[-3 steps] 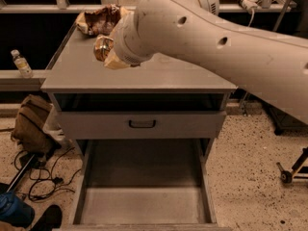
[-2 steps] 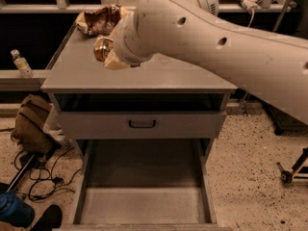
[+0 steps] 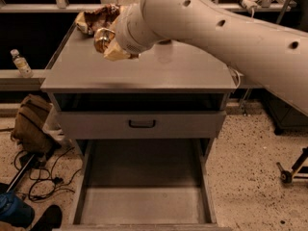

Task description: Pick orange can from middle drawer and place on counter

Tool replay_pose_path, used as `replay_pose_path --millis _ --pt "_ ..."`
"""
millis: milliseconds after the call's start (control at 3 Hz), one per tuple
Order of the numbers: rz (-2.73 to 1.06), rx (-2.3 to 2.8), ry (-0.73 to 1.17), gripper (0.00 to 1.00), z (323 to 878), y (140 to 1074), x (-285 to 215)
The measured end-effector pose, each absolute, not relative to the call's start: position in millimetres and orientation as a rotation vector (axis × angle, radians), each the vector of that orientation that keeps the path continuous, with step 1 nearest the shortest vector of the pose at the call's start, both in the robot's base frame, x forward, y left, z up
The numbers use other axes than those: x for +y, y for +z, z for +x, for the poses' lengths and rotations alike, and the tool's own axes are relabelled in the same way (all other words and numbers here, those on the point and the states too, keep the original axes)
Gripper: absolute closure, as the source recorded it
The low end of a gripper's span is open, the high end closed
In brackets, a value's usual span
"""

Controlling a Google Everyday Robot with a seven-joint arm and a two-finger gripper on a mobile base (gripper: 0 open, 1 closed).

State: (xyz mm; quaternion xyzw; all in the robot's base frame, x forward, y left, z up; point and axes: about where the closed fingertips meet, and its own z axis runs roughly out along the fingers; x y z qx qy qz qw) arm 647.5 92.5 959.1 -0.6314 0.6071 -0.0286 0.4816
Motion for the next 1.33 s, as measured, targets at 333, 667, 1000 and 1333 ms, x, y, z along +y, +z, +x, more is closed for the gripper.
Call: replay_pose_path --millis 333,667,1000,1333 --pt "-1.536 1.523 -0.053 1.00 687.4 961.3 89.6" --pt "-1.547 1.602 -0.020 1.00 717.3 940.2 81.6" --pt "-1.551 1.653 0.038 1.00 722.3 909.6 76.6" --pt "-1.546 1.696 0.104 1.00 712.3 876.1 70.4"
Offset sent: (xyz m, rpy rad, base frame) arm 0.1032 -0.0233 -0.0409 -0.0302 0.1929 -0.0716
